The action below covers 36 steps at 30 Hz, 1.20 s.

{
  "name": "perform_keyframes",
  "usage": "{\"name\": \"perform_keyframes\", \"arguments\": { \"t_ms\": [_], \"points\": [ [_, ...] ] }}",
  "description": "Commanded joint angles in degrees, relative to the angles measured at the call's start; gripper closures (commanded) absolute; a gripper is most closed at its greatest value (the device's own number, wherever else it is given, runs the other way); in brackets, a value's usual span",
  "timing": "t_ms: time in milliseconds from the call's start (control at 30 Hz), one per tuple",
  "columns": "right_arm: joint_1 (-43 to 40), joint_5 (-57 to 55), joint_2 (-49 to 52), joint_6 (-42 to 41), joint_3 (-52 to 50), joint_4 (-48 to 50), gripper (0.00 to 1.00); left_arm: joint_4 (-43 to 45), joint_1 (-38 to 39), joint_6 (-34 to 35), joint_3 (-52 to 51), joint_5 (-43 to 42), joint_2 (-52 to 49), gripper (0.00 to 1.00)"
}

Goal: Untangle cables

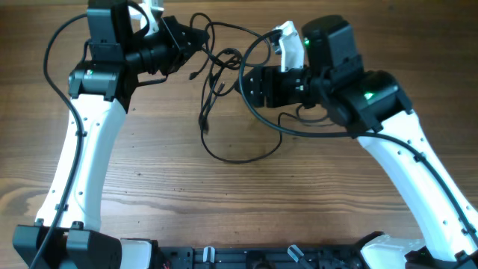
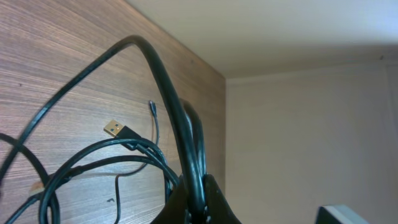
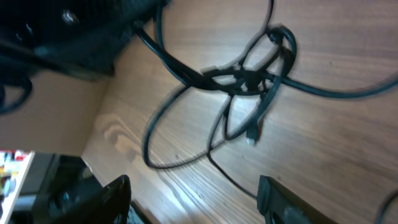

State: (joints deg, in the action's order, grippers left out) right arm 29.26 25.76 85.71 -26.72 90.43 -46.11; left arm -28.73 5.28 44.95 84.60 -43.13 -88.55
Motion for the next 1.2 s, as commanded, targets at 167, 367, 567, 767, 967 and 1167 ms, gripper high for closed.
{"name": "perform_keyframes", "arguments": {
  "t_ms": [167, 367, 567, 767, 967, 1167],
  "points": [
    [2.93, -11.47, 8.17, -12.28, 1.05, 6.05, 0.43, 0.37, 0.13, 2.21, 0.55, 6.62, -0.09, 0.96],
    [2.95, -15.41, 9.79, -10.97, 1.03, 6.99, 0.47, 0.83, 0.17, 13.88, 0.55, 8.63, -0.09, 0.96],
    [2.93, -11.56, 17.73, -10.99, 1.01, 14.36, 0.6, 0.81, 0.52, 25.55, 0.55, 7.87, -0.07, 0.96],
    [-1.75, -17.44, 12.81, -8.28, 1.11, 7.02, 0.96, -5.49, 0.35, 25.81, 0.55, 29.64, -0.09, 0.96],
    [-12.85, -21.38, -3.8, -4.85, 1.14, -4.0, 0.96, -13.33, 0.11, 24.22, 0.55, 58.45, -0.13, 0.96],
    [-24.98, -19.93, -17.25, -4.68, 1.14, -4.5, 0.96, -13.4, -1.14, 17.99, 0.55, 59.25, -0.13, 0.96]
  ]
}}
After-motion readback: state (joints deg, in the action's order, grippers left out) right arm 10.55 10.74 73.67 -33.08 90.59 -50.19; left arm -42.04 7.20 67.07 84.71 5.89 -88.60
